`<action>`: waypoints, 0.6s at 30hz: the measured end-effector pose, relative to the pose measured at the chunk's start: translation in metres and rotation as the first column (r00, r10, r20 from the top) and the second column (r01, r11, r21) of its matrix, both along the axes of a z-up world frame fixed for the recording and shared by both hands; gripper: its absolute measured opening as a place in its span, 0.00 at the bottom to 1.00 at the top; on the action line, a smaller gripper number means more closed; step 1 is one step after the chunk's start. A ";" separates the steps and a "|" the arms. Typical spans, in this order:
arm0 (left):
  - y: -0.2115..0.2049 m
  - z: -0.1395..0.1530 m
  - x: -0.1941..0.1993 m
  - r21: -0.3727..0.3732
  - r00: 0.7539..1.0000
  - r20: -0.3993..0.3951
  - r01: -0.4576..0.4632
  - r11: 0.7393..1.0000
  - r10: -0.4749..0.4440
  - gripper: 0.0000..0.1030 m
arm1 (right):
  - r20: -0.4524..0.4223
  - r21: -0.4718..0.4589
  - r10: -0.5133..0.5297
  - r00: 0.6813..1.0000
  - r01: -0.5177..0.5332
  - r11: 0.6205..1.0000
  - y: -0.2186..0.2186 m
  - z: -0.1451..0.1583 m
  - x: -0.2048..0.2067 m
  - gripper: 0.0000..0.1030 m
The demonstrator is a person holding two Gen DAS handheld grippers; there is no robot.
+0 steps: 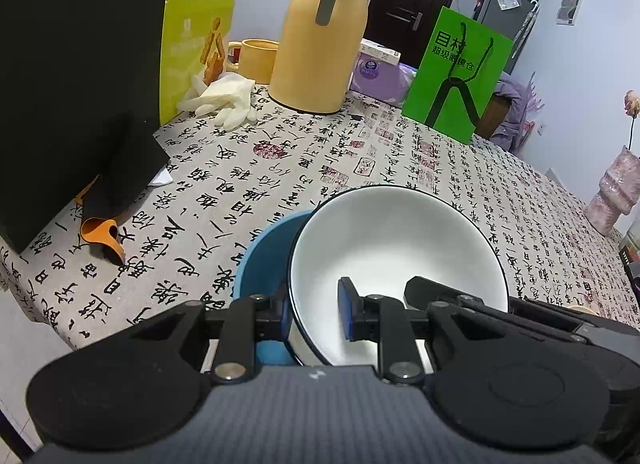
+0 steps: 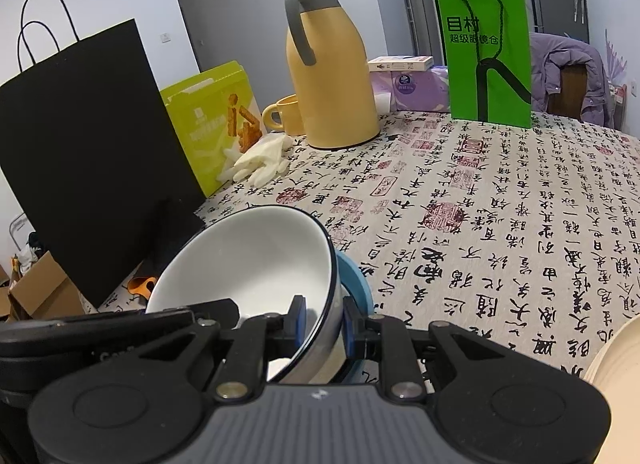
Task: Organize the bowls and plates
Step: 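Lower the white bowl into the blue bowl stack with both grippers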
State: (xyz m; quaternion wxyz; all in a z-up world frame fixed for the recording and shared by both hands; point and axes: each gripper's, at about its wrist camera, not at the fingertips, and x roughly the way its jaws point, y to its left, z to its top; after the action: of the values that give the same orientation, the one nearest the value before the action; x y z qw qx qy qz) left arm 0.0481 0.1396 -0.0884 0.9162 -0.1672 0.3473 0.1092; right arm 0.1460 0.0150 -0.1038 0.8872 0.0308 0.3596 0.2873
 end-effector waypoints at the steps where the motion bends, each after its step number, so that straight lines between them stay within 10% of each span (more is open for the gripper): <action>1: 0.000 0.000 0.000 -0.002 1.000 0.000 0.001 1.000 -0.001 0.21 | -0.002 0.004 0.001 1.000 -0.001 1.000 -0.001 0.000 0.000 0.19; 18: 0.010 -0.006 -0.006 -0.045 1.000 0.006 0.003 0.999 -0.003 0.12 | -0.052 0.070 0.000 0.999 0.004 0.998 -0.007 0.002 0.002 0.22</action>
State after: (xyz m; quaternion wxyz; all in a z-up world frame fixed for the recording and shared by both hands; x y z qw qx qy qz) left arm 0.0424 0.1496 -0.0946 0.9135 -0.1876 0.3471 0.0997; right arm 0.1480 0.0076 -0.1014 0.8762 0.0695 0.3723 0.2979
